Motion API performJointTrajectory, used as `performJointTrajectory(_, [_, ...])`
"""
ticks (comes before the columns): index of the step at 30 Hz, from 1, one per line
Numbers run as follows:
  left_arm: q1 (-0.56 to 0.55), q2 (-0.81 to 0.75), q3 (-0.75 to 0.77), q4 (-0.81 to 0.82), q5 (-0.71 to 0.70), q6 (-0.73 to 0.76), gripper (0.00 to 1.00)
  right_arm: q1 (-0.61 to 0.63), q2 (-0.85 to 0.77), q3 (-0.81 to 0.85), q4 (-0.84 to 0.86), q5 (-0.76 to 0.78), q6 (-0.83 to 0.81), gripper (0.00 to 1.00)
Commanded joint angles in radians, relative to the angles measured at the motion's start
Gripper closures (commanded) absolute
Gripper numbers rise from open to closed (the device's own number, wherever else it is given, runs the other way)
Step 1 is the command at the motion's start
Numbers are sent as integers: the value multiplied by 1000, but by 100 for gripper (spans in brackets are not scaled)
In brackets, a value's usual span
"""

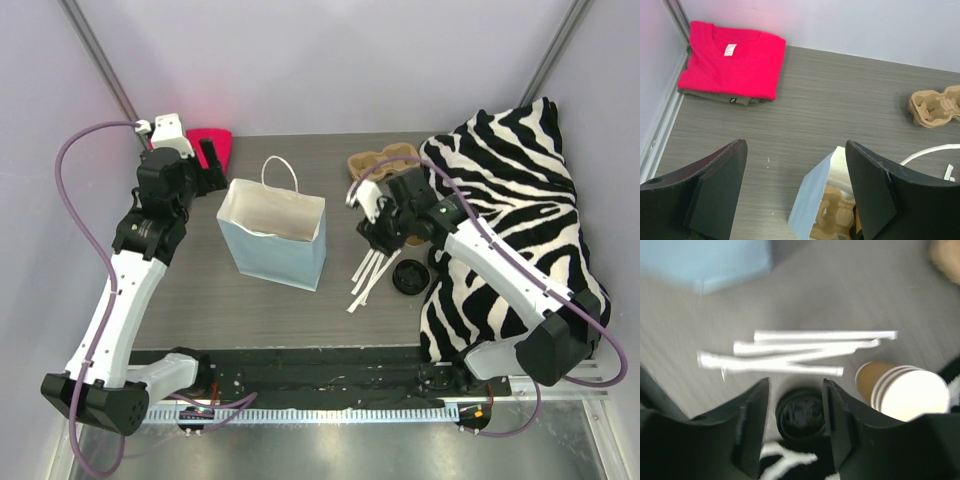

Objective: Pack the takeout coffee

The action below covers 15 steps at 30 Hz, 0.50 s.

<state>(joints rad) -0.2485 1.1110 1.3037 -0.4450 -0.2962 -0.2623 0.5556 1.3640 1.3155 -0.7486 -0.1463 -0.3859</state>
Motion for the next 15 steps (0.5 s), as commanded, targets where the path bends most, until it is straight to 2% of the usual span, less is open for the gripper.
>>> performJointTrajectory(1, [35,-5,37,-23,49,-20,16,4,-17,-79,-129,-156,-486,51])
performJointTrajectory(3, [40,-2,37,-32,61,-23,16,3,-5,-119,-158,-185,-638,55])
performJointTrajectory(8, [58,7,45,-49,78,-40,16,3,35,-177,-124,-347,-800,63])
performJointTrajectory(15, [74,21,48,-67,109,-51,17,-9,86,-294,-84,-332,-1047,71])
